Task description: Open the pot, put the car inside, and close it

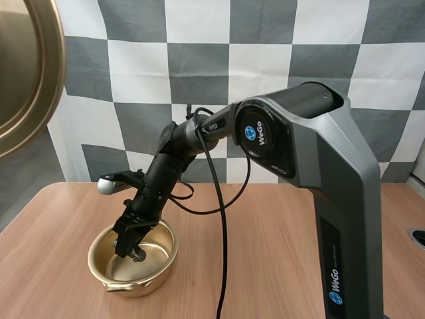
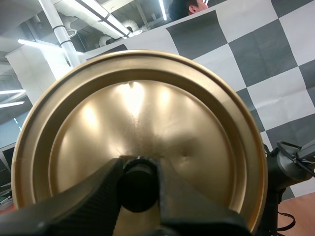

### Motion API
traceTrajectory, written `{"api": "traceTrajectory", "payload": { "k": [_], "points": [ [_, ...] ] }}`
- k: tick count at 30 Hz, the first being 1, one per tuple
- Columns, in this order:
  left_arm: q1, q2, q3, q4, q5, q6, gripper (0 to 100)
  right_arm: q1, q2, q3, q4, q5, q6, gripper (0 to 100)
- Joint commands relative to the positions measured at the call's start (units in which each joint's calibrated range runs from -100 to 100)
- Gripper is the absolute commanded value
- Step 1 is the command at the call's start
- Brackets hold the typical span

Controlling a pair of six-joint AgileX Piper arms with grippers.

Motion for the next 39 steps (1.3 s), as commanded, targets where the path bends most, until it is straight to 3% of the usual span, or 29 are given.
{"api": "traceTrajectory", "payload": {
  "k": [1, 11, 25, 33, 36, 39],
  "points": [
    [0.01, -0.02, -0.02, 0.01, 0.0, 0.0, 0, 0.39, 0.05, 0.01, -0.22, 0.07, -0.02, 0],
    [0.01, -0.02, -0.02, 0.01, 0.0, 0.0, 0, 1.0, 0.05, 0.01, -1.77, 0.07, 0.57, 0],
    [0.01, -0.02, -0.02, 0.01, 0.0, 0.0, 0, 1.0, 0.05, 0.01, -4.3, 0.07, 6.02, 0],
    [0.01, -0.02, -0.02, 0.01, 0.0, 0.0, 0, 1.0, 0.05, 0.01, -4.3, 0.07, 5.37, 72],
    [0.01, -0.02, -0.02, 0.01, 0.0, 0.0, 0, 1.0, 0.05, 0.01, -4.3, 0.07, 5.37, 83],
    [0.01, -0.02, -0.02, 0.01, 0.0, 0.0, 0, 1.0, 0.05, -0.08, -4.17, 0.06, 5.37, 83]
  ]
}}
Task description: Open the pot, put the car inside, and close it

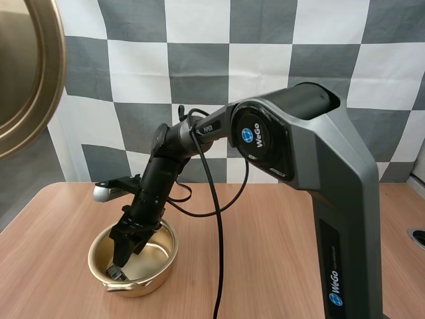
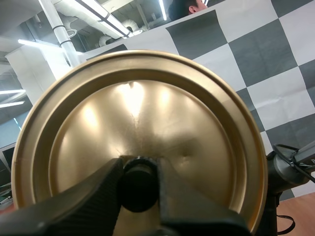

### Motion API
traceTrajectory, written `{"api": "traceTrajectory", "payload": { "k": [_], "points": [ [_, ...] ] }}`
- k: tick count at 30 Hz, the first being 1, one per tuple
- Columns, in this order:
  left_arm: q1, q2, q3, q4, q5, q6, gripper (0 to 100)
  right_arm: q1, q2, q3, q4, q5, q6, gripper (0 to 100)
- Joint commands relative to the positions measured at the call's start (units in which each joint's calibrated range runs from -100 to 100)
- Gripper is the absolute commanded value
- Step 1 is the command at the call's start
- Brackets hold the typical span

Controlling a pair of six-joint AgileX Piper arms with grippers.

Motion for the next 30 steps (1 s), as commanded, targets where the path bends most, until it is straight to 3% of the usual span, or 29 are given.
{"api": "traceTrajectory", "payload": {
  "k": [1, 10, 11, 13, 23, 26, 30],
  "points": [
    [0.01, -0.02, -0.02, 0.01, 0.0, 0.0, 0, 0.03, 0.05, -0.08, 0.43, -0.25, -0.08, 83],
    [0.01, -0.02, -0.02, 0.01, 0.0, 0.0, 0, 0.03, -0.89, -0.08, 0.83, -2.84, 0.15, 83],
    [0.01, -0.02, -0.02, 0.01, 0.0, 0.0, 0, 0.03, -1.3, -0.08, 0.72, -2.84, 0.47, 86],
    [0.01, -0.02, -0.02, 0.01, 0.0, 0.0, 0, 0.03, -2.27, -0.41, -0.32, -3.15, 1.24, 100],
    [0.01, -0.02, -0.02, 0.01, 0.0, 0.0, 0, 0.03, -6.62, -1.71, -6.06, -2.56, 1.24, 100],
    [0.01, -0.02, -0.02, 0.01, 0.0, 0.0, 0, 0.03, -8.22, -1.71, -10.19, -3.43, 3.24, 100],
    [0.01, -0.02, 2.85, 1.27, 0.0, 0.0, 0, -0.2, -12.05, -3.65, -21.9, -5.86, 10.91, 100]
  ]
}}
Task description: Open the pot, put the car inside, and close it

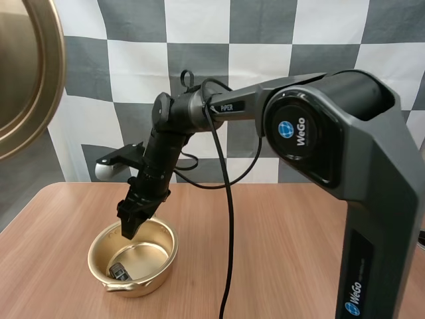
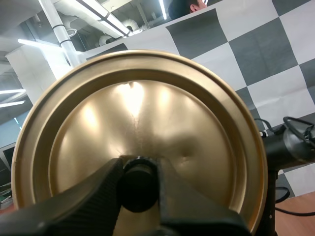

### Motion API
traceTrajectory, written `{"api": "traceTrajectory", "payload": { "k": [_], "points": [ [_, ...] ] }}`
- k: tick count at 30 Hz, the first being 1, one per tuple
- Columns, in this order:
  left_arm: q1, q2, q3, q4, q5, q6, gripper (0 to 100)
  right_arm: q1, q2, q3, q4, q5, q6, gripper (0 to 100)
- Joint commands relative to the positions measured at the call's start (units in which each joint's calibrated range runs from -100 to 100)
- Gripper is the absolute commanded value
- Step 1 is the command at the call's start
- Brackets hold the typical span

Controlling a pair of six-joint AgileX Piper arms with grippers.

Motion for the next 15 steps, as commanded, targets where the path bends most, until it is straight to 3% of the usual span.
{"api": "traceTrajectory", "payload": {
  "k": [1, 4, 15],
  "points": [
    [0.01, -0.02, 2.96, 0.97, 0.0, 0.0, 0, -0.41, -2.99, -1.09, -11.1, -2.0, 7.09, 100],
    [0.01, -0.02, 7.91, 2.67, 0.0, 0.0, 0, -2.24, -8.55, -2.53, -15.49, -5.1, 11.99, 100],
    [0.01, 3.76, 23.26, 4.13, -2.06, 0.0, 0, -16.29, -30.09, -3.27, -14.24, 1.54, 13.23, 100]
  ]
}}
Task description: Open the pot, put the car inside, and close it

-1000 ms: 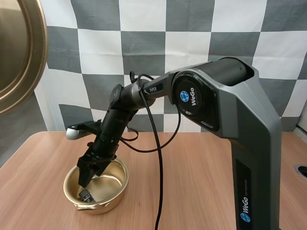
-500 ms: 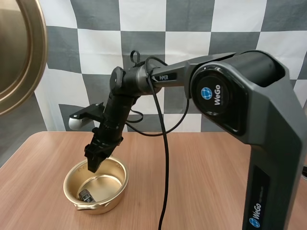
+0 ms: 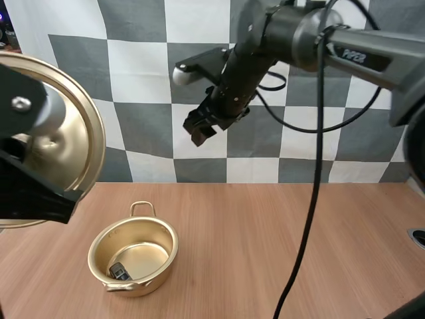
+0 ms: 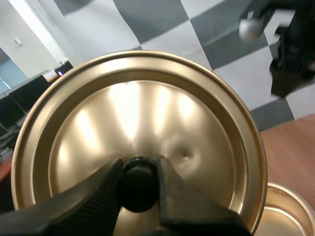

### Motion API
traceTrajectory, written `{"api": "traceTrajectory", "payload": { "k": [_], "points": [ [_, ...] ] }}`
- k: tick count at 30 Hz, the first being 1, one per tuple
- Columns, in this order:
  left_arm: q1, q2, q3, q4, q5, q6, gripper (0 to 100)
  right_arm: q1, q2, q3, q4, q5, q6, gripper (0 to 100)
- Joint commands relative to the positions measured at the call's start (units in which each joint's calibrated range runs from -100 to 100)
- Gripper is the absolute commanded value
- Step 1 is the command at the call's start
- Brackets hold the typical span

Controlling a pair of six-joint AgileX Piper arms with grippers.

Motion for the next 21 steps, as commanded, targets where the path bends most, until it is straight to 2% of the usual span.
{"api": "traceTrajectory", "payload": {
  "k": [1, 4, 7, 14, 21],
  "points": [
    [0.01, 2.01, 4.09, -0.96, -3.83, 0.0, 0, -5.47, -8.03, -0.09, 0.83, 2.97, 0.01, 100],
    [0.01, 5.62, 8.79, -2.32, -9.84, 0.0, 0, -8.65, -14.6, -0.09, 1.56, 5.18, 0.01, 100],
    [0.01, 10.06, 13.12, -3.61, -14.04, 0.09, 0, -10.07, -21.32, -0.09, 1.42, 5.18, 0.01, 100],
    [0.01, 21.83, 20.93, -4.05, -23.12, 0.41, 0, -10.18, -36.76, -0.09, 2.2, 5.18, 0.01, 100],
    [0.01, 30.34, 21.97, -4.65, -29.65, 0.51, 0, -10.18, -47.19, -0.09, 2.14, 5.18, 0.01, 100]
  ]
}}
